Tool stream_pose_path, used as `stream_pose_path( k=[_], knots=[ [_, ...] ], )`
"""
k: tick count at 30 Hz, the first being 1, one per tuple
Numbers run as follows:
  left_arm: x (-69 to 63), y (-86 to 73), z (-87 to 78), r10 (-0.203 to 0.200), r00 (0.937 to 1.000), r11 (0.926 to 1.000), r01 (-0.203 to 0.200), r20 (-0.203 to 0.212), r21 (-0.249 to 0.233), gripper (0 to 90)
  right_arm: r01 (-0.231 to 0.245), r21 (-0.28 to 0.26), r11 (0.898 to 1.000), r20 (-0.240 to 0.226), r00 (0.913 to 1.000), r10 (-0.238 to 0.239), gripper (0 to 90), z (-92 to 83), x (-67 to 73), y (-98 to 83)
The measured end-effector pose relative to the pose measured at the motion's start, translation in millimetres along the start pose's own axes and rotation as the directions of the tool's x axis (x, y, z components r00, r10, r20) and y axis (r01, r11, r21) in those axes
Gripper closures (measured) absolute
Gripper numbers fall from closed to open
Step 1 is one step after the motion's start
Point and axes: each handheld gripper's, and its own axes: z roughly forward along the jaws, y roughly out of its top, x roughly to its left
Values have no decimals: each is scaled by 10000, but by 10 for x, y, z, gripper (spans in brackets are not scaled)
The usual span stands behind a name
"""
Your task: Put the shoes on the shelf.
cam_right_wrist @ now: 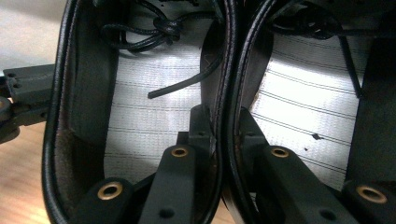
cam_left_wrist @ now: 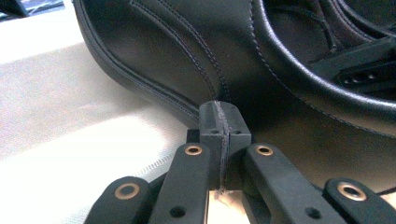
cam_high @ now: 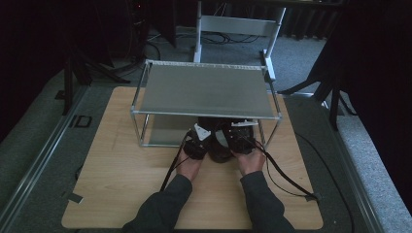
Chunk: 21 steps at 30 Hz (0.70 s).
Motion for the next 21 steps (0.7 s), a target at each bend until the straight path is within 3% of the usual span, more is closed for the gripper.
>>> stream_pose_path(
  k=[11, 21],
  knots=[
    [45, 45, 26, 63, 9996, 9994, -72, -272, -332, 900, -207, -417, 9989, 187, 9996, 215, 811, 21, 32, 48],
    [59, 54, 105, 172, 9974, 9982, -212, -703, -557, 900, -765, -792, 9939, 417, 9959, 800, 810, 80, 73, 37]
  ],
)
